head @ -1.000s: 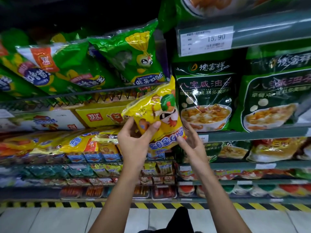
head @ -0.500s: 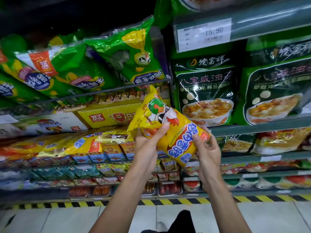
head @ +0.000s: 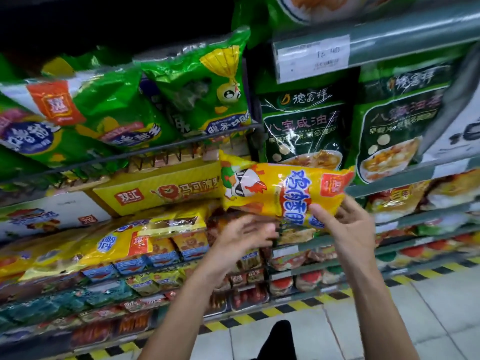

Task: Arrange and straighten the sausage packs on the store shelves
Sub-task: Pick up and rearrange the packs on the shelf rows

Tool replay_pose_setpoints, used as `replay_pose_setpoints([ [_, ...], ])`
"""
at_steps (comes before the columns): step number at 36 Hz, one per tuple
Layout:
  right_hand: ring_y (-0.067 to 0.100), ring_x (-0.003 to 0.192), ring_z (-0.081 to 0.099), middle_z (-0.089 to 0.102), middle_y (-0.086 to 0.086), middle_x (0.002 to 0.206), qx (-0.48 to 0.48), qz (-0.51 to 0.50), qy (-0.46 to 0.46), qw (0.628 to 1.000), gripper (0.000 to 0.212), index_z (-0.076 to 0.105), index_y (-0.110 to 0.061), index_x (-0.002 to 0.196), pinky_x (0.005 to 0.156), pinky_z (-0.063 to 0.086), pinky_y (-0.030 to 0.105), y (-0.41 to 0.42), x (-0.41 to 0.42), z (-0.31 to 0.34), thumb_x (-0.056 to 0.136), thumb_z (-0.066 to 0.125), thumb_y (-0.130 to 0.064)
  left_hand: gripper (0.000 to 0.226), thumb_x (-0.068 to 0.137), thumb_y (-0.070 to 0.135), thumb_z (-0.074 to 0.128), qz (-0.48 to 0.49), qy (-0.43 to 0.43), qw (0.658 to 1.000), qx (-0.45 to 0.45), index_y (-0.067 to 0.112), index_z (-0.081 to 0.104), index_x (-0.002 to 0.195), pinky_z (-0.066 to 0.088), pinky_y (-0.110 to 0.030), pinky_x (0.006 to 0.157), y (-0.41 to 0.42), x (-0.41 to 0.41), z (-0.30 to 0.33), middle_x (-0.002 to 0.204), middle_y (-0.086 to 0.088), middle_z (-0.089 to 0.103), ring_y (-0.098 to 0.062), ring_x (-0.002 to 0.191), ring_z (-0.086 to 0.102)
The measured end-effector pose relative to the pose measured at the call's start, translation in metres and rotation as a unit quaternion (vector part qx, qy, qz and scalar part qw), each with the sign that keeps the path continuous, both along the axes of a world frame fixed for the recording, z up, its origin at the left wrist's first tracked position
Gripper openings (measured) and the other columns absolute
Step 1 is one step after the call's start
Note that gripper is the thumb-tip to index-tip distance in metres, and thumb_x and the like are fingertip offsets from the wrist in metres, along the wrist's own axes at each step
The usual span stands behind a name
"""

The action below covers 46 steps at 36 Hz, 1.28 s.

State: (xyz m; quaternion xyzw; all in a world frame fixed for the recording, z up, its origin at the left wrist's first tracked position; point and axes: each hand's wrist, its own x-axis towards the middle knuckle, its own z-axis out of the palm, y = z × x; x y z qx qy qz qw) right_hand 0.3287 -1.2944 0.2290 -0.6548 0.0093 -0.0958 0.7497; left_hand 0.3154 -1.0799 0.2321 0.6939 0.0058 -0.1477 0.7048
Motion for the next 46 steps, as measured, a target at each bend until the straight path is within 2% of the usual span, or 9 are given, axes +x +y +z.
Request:
replay_pose_setpoints([
  [6,0.001,0.087,0.073,0.077,-0.018,0.091,-0.167,0.011,-0.047,0.985,0.03,0.074,-0.027,0.102,0.078,0.056,0.016,-0.021,0.002,0.03,0.074,0.083,-0.027,0.026,0.091,0.014,0.076,0.033,-0.192,0.977,0.09,0.023,0.072,0.115,0.06,-0.044,0.08,0.013,-0.008,0.0,0.098,-0.001,0.078,-0.022,0.087,0.075],
  [10,-0.002,0.086,0.072,0.076,-0.022,0.089,-0.276,0.05,-0.057,0.958,0.033,0.076,-0.029,0.098,0.08,0.057,0.019,-0.026,0.003,0.051,0.067,0.085,-0.035,0.051,0.091,0.023,0.077,0.031,-0.303,0.94,0.151,0.035,0.058,0.137,0.049,-0.033,0.103,0.015,0.002,0.02,0.135,0.013,0.063,-0.013,0.125,0.06],
  [14,0.007,0.087,0.074,0.078,-0.01,0.091,-0.343,0.104,-0.066,0.931,0.035,0.079,-0.019,0.099,0.079,0.059,0.032,-0.021,0.005,0.063,0.069,0.087,-0.033,0.091,0.079,0.053,0.08,-0.07,-0.204,0.953,0.211,0.054,0.025,0.151,0.034,-0.033,0.115,0.018,0.018,0.021,0.157,0.027,0.031,-0.001,0.145,0.034],
  [20,0.005,0.098,0.072,0.076,-0.014,0.106,-0.408,0.177,-0.033,0.895,0.052,0.077,-0.03,0.11,0.084,0.06,0.039,-0.002,0.009,0.053,0.066,0.086,-0.058,0.048,0.081,0.026,0.086,-0.14,-0.142,0.968,0.154,0.022,0.069,0.126,0.053,-0.038,0.099,0.021,0.022,-0.009,0.119,0.01,0.074,-0.006,0.112,0.068],
  [22,0.003,0.106,0.068,0.073,-0.016,0.115,-0.408,0.17,-0.022,0.897,0.068,0.072,-0.035,0.119,0.089,0.059,0.039,-0.001,0.008,0.049,0.061,0.083,-0.069,0.044,0.083,0.024,0.084,-0.111,-0.141,0.975,0.127,0.019,0.07,0.124,0.058,-0.036,0.091,0.025,0.017,-0.016,0.117,0.009,0.075,-0.008,0.108,0.07],
  [26,0.001,0.116,0.064,0.069,-0.018,0.121,-0.349,0.146,-0.052,0.924,0.073,0.058,-0.041,0.137,0.094,0.057,0.037,0.008,0.002,0.051,0.069,0.083,-0.052,0.04,0.082,0.02,0.083,-0.03,-0.138,0.988,0.064,0.021,0.07,0.12,0.062,-0.049,0.075,0.026,0.01,-0.024,0.111,0.008,0.077,-0.017,0.097,0.075],
  [31,-0.006,0.123,0.056,0.059,-0.017,0.136,-0.22,0.147,-0.053,0.963,0.085,0.04,-0.038,0.15,0.097,0.049,0.015,0.013,0.001,0.042,0.076,0.082,-0.024,0.035,0.072,0.023,0.083,0.078,-0.155,0.985,0.009,0.025,0.07,0.105,0.059,-0.025,0.072,0.024,0.006,-0.021,0.095,0.013,0.078,-0.007,0.089,0.073],
  [36,0.007,0.115,0.067,0.071,-0.015,0.122,-0.291,0.206,-0.037,0.934,0.056,0.063,-0.027,0.129,0.099,0.055,0.039,0.018,0.0,0.022,0.077,0.083,-0.029,0.051,0.076,0.002,0.084,0.1,-0.177,0.979,-0.01,0.03,0.06,0.112,0.053,-0.015,0.079,0.023,0.007,-0.013,0.099,0.025,0.074,0.004,0.096,0.069],
  [46,-0.011,0.091,0.066,0.07,-0.035,0.094,-0.246,0.117,-0.169,0.947,0.029,0.067,-0.033,0.099,0.081,0.051,0.012,0.04,0.027,0.032,0.08,0.081,-0.014,0.041,0.089,0.02,0.076,0.194,-0.247,0.949,0.013,0.031,0.062,0.126,0.052,-0.043,0.101,0.01,0.015,0.008,0.119,0.008,0.071,-0.015,0.117,0.065],
])
